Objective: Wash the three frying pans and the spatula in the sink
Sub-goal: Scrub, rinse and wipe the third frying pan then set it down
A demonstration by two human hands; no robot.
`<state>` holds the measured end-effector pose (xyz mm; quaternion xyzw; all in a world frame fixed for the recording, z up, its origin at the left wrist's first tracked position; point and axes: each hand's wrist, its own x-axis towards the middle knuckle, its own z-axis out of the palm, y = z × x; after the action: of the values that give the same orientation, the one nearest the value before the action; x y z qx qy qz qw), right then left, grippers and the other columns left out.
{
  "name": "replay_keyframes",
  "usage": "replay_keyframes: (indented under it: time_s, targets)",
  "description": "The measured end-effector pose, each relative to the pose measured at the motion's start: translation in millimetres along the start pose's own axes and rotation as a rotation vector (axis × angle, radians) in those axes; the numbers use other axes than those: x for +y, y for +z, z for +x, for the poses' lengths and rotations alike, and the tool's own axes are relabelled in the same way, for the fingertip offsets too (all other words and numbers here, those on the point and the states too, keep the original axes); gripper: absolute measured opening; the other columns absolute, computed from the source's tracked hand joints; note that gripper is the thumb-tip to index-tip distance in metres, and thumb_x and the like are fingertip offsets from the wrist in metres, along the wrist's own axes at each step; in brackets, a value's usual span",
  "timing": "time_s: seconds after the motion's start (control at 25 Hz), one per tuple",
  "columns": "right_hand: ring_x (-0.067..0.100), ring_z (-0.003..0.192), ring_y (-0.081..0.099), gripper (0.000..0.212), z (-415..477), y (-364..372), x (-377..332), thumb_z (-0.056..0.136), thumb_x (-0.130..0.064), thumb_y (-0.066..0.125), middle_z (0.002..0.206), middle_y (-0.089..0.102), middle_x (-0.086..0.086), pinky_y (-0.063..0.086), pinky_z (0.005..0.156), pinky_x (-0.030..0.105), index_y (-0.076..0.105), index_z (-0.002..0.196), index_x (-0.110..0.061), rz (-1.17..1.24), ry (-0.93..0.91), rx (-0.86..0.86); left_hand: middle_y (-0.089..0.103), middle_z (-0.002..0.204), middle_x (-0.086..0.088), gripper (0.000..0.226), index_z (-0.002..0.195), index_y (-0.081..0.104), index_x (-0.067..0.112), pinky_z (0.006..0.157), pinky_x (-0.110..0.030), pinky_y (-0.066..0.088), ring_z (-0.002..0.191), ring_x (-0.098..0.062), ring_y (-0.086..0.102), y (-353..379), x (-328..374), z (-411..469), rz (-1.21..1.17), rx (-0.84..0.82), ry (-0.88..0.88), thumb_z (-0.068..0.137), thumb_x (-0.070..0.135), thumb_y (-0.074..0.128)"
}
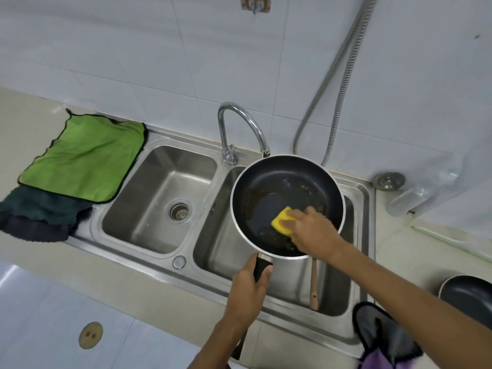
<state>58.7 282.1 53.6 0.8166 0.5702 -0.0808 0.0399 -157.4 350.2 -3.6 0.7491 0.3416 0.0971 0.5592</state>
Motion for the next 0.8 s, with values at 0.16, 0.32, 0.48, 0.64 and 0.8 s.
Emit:
replay_keyframes:
  time_s: [0.16, 0.32, 0.48, 0.64, 0.8]
  targets:
    - [0.038, 0.12, 0.048, 0.044, 64, -12, -10, 0.095, -0.026, 0.057, 0.149, 0.046, 0.004, 0.049, 0.099, 0.049, 0.055, 0.139, -0.027, -0.008, 0.124, 0.066, 0.064, 0.078, 0.01, 0.038, 0.138, 0.057, 0.031, 0.063, -0.015, 0.045, 0.069, -0.006, 0.062, -9, 3, 3, 0.076, -0.018, 0.041, 0.104, 0.045, 0.055]
    - [0.039, 0.11, 0.052, 0.04, 52, -16, 54, 0.093, -0.028, 0.059, 0.144, 0.052, 0.004, 0.052, 0.094, 0.045, 0.061, 0.133, -0.029, -0.074, 0.281, -0.004, 0.065, 0.078, 0.014, 0.035, 0.133, 0.061, 0.027, 0.066, -0.013, 0.048, 0.073, -0.005, 0.065, -18, 7, 6, 0.031, -0.031, -0.001, 0.103, 0.044, 0.056]
    - [0.037, 0.101, 0.055, 0.044, 3, 1, 22, 0.084, -0.02, 0.066, 0.141, 0.058, -0.001, 0.053, 0.088, 0.046, 0.068, 0.126, -0.035, 0.024, 0.103, 0.037, 0.064, 0.073, 0.012, 0.036, 0.134, 0.06, 0.031, 0.063, -0.021, 0.051, 0.067, -0.007, 0.062, -17, 5, 11, 0.035, -0.027, -0.004, 0.102, 0.046, 0.057]
    - [0.037, 0.116, 0.049, 0.046, 63, -8, -6, 0.092, -0.023, 0.061, 0.148, 0.048, 0.0, 0.046, 0.1, 0.048, 0.059, 0.136, -0.035, 0.033, 0.105, 0.073, 0.066, 0.074, 0.011, 0.029, 0.13, 0.061, 0.035, 0.067, -0.027, 0.055, 0.071, -0.009, 0.066, -15, 12, 6, 0.044, -0.039, 0.015, 0.102, 0.044, 0.059]
    - [0.038, 0.116, 0.051, 0.044, 70, -17, 59, 0.092, -0.029, 0.06, 0.145, 0.05, 0.002, 0.047, 0.101, 0.045, 0.06, 0.135, -0.036, 0.025, 0.268, -0.007, 0.066, 0.07, 0.006, 0.018, 0.118, 0.067, 0.034, 0.065, -0.035, 0.057, 0.064, -0.01, 0.063, -16, 16, 8, -0.056, -0.056, -0.056, 0.101, 0.039, 0.062]
